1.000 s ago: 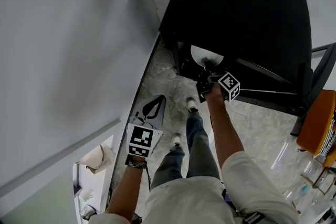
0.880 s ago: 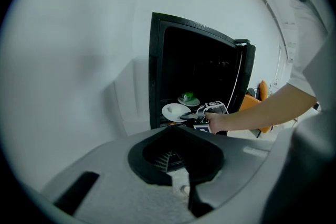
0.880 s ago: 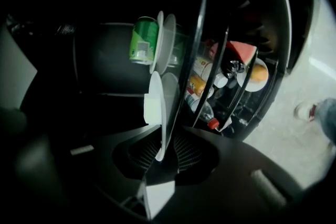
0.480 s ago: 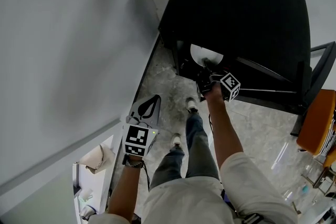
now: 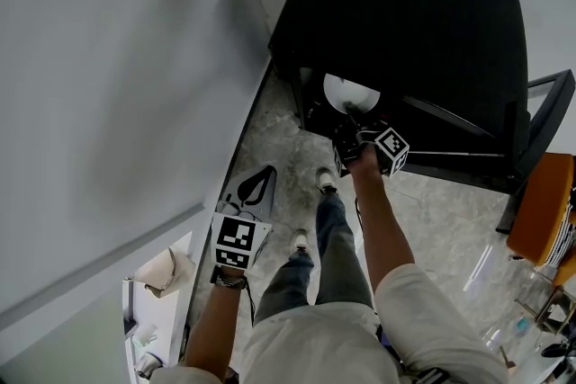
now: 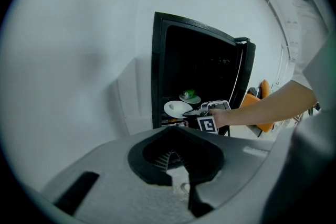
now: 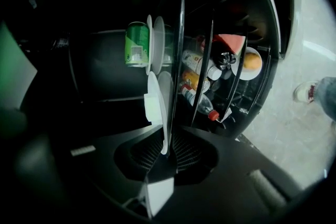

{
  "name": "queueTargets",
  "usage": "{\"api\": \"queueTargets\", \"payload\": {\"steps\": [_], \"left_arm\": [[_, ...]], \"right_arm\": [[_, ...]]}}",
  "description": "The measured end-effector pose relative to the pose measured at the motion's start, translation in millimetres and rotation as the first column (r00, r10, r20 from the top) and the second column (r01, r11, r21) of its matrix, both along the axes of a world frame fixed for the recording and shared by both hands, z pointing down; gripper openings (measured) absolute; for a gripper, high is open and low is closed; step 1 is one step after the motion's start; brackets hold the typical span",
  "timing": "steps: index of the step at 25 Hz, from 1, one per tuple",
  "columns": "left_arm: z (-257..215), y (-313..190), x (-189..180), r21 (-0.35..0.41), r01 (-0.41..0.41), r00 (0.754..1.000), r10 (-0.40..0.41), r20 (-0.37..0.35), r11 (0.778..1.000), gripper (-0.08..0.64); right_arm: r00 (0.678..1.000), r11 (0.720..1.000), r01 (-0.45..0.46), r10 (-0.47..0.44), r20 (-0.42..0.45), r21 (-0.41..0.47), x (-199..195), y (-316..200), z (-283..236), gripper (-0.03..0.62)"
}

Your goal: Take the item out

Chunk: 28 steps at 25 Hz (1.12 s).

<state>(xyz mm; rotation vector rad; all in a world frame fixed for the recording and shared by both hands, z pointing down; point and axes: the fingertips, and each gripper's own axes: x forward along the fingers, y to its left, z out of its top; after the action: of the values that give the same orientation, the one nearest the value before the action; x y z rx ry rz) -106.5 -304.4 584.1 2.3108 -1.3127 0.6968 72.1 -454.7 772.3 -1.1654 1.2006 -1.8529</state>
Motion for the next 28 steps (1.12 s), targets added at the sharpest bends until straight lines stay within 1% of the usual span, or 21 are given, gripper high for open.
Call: {"api": "queueTargets", "payload": {"steps": [8,15,16,17,21,25,28], "left_arm": [[0.4,4.6,2.2,-0.004,-0.005,1.0,0.005,0.003,1.0,0.005],[1.6,6.5,2.2,-0.008,-0.004,1.0,0.004,0.003,1.0,0.005],[1.4,6.4,2.8,-0.007,-0.005,1.0,0.005,0.002,1.0,0.005],[1.2,6.2,3.5,-0.006,-0.006,1.0,0.006,0.001,1.0,0.005],[-0.6,6.9,5.5,-0.004,-0.012,1.0,0.012,0.001,1.0,0.005],[-3.0,9.1,5.6,-0.001,-0.014,1.0,0.014,0.003,1.0,0.005],[-3.8,11.0,4.2,0.0,-0.013,1.0,0.013,0.006,1.0,0.005]], "right_arm": [[0.999,1.0,-0.012,0.012,0.036,-0.021,-0.4,2.6,-1.8,0.046],[0.999,1.0,0.0,0.001,0.051,-0.022,-2.4,8.4,-2.9,0.041],[0.999,1.0,0.004,-0.003,0.05,-0.014,-2.6,8.1,-4.3,0.04],[0.999,1.0,0.009,-0.009,0.048,-0.001,-3.3,7.4,-7.2,0.021],[0.998,0.999,0.034,-0.036,0.045,0.033,-7.5,6.5,-15.6,0.015],[0.998,0.997,0.04,-0.043,0.048,0.062,-6.4,6.5,-20.3,0.014],[0.998,0.996,0.045,-0.048,0.032,0.076,-4.5,7.5,-25.4,0.015]]}}
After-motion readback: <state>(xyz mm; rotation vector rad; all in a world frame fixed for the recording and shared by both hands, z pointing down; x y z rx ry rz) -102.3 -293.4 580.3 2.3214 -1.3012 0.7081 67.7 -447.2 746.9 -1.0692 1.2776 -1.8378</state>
